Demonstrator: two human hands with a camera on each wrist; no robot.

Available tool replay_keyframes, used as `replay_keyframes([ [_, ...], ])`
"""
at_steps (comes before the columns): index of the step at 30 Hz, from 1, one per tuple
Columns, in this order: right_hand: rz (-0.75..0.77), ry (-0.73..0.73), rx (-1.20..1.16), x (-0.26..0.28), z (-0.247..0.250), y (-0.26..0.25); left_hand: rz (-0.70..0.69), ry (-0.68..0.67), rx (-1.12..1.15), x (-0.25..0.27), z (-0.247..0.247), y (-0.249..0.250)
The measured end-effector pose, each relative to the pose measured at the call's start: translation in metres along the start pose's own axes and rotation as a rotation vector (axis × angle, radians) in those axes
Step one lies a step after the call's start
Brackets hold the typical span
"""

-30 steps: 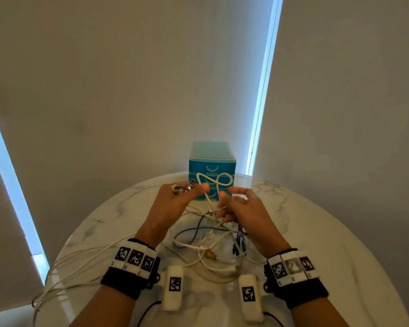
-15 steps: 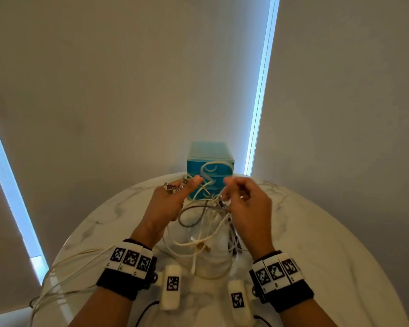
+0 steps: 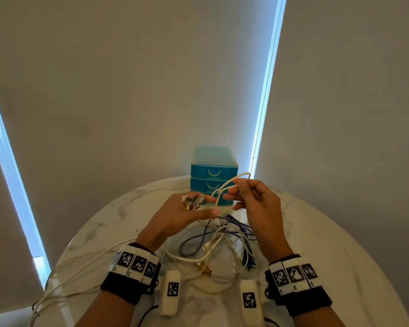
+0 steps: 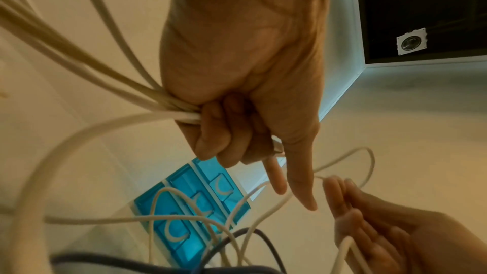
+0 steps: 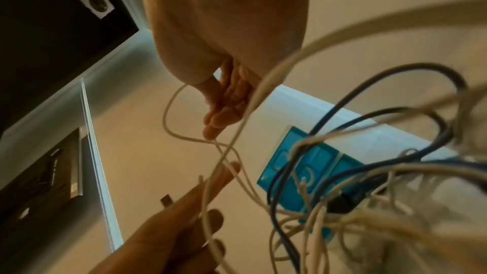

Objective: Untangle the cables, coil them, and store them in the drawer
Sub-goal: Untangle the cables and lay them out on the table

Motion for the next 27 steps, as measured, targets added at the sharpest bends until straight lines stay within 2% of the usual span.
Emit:
replay_keyframes([
  [3,-0.010,0.018,-0.070,0.000,-0.006,-0.007,-0.015,-0.072,-0.084,0.003,-0.013,0.002],
  [6,-0.078,0.021,-0.184,0.001,-0.008,0.003,-0.045,0.011,-0.127,0.004,-0.009,0.003],
  [8,-0.247,-0.093,-0.150,0.011,-0.016,0.026,-0.083,0.119,0.041,0.005,0.004,0.008],
  [10,-0.423,-0.314,0.007,0.027,-0.025,0.055,-0.093,0.219,0.222,0.007,0.020,0.008],
  [12,-0.506,-0.415,0.083,0.034,-0.027,0.074,-0.070,0.269,0.287,0.007,0.026,0.004],
  [14,-0.478,-0.368,0.111,0.028,-0.022,0.076,-0.037,0.293,0.354,0.006,0.027,-0.001],
  [16,-0.332,-0.355,0.184,0.018,-0.018,0.065,0.010,0.288,0.425,0.003,0.025,-0.007],
  [20,-0.114,-0.522,0.426,0.026,-0.030,0.050,0.016,0.222,0.414,0.004,0.017,-0.004],
  [22,-0.010,-0.410,0.472,0.020,-0.026,0.041,0.023,0.213,0.327,0.006,0.015,0.001],
  [24,0.025,-0.215,0.380,0.011,-0.014,0.033,0.072,0.176,0.139,0.006,0.009,0.001],
  [27,-0.162,-0.026,0.132,0.007,0.002,0.034,0.196,-0.007,-0.091,0.005,-0.005,-0.012],
])
Point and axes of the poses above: each hand's wrist, its own x-axis away from the middle knuckle, its own z-axis out of the back of the hand, y = z × x, the point moved 7 cm from there along -x, towards the middle knuckle, and after that the axes turned 12 degrees about z, right-handed, at the moved point
